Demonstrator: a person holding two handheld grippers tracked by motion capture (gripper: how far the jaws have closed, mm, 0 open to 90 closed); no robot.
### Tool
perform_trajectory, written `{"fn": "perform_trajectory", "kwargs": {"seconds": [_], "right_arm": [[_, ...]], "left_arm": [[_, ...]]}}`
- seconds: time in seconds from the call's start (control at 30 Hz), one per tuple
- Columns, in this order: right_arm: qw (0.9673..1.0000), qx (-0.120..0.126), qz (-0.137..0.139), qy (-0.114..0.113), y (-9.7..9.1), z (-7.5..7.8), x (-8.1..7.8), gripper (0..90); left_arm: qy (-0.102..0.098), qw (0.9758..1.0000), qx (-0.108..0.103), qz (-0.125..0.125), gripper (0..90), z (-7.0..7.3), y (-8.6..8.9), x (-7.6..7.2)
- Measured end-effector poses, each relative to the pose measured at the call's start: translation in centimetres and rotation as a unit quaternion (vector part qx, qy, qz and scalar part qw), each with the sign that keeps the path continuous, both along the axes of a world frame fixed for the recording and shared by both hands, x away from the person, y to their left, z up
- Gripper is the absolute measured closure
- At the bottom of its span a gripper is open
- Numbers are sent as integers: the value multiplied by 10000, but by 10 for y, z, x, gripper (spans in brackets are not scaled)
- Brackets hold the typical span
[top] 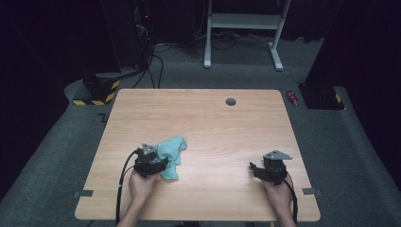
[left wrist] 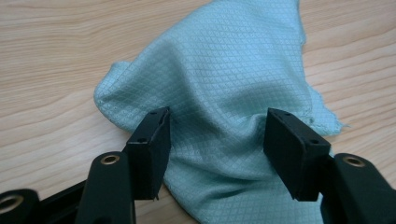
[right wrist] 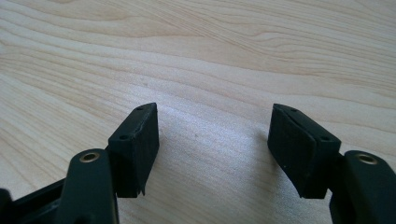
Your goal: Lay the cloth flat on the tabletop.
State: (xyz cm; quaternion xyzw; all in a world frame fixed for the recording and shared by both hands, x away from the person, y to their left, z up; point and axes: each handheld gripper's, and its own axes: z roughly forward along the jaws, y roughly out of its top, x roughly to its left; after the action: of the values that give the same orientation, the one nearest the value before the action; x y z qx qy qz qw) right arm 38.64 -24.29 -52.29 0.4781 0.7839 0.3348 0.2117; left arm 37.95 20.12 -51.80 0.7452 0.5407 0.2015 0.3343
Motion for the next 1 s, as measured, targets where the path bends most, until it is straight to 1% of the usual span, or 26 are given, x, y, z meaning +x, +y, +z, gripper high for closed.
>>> {"fn": "perform_trajectory", "kwargs": {"seconds": [0.03,0.07,0.1,0.17,0.27,0.37,0.4,0.43,0.5,0.63,0.7,0.77,0.8,0.87,0.9,0.93,0.97,1.0], "right_arm": [[10000,0,0,0,0,0,0,337],[10000,2,-1,1,0,0,0,337],[10000,-1,-1,-1,0,0,0,337],[10000,1,-1,1,0,0,0,337],[10000,0,-1,0,0,0,0,337],[10000,-3,2,-1,0,0,0,335],[10000,-3,4,0,0,0,0,335],[10000,-3,7,0,0,0,0,335],[10000,-12,26,-8,0,0,0,335],[10000,-11,27,-6,0,0,0,335],[10000,-11,28,-6,0,0,0,335],[10000,-17,38,-13,0,0,0,335],[10000,-17,38,-13,0,0,0,335],[10000,-14,32,-8,0,0,0,335],[10000,-13,31,-7,0,0,0,335],[10000,-13,31,-7,0,0,0,335],[10000,-13,31,-7,0,0,0,335],[10000,-13,32,-8,0,0,0,335]], "left_arm": [[0,10000,0,0,416,0,0,0],[-28,10000,16,-12,416,-1,-6,1],[-28,10000,16,-12,415,-1,-6,1],[-44,10000,-18,-10,415,-1,-11,2],[-22,9999,53,-104,414,0,-19,5],[-10,9998,78,-197,413,0,-28,8],[-4,9996,90,-253,413,1,-35,10],[-4,9996,90,-253,412,1,-35,10],[-69,9996,72,-259,410,-1,-42,12],[-102,9996,64,-256,410,-2,-48,14],[-159,9996,37,-245,410,-3,-55,16],[-181,9995,50,-260,409,-3,-58,17],[-184,9995,47,-255,409,-3,-60,17],[-142,9993,119,-331,408,-2,-68,21],[-142,9993,119,-331,408,-2,-68,21],[-135,9991,117,-379,408,-1,-73,23],[-135,9991,117,-379,408,-1,-73,23],[-133,9989,150,-432,408,-1,-76,24]]}}
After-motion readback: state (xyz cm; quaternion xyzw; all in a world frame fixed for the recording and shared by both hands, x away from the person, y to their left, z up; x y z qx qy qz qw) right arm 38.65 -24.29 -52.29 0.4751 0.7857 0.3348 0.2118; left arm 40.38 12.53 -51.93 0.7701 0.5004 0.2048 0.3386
